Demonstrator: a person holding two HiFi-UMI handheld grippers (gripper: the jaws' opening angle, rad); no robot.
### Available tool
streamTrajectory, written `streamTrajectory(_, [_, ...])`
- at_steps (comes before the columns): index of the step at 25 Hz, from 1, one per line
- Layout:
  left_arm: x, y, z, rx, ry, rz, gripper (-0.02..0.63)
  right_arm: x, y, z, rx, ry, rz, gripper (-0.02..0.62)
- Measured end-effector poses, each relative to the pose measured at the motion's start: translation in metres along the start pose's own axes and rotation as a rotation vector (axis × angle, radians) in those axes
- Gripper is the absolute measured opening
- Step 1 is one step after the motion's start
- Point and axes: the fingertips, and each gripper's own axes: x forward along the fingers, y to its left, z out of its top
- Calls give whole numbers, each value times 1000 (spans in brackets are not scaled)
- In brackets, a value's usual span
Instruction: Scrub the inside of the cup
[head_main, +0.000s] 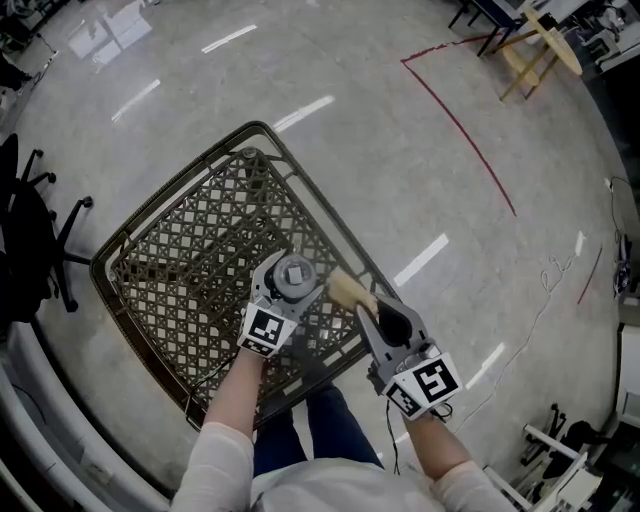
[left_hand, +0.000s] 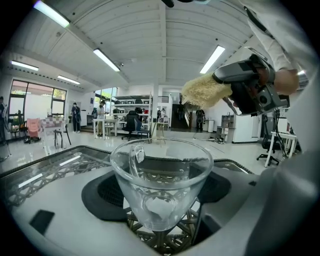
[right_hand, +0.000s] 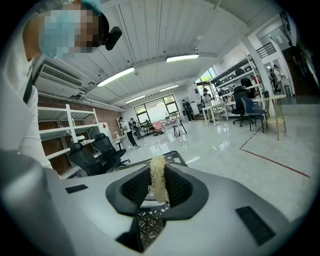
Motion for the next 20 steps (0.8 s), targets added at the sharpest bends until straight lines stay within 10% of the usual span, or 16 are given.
streamTrajectory(20, [-49, -1, 62, 52, -15, 6, 383, -12, 36, 37, -40, -61, 24, 89])
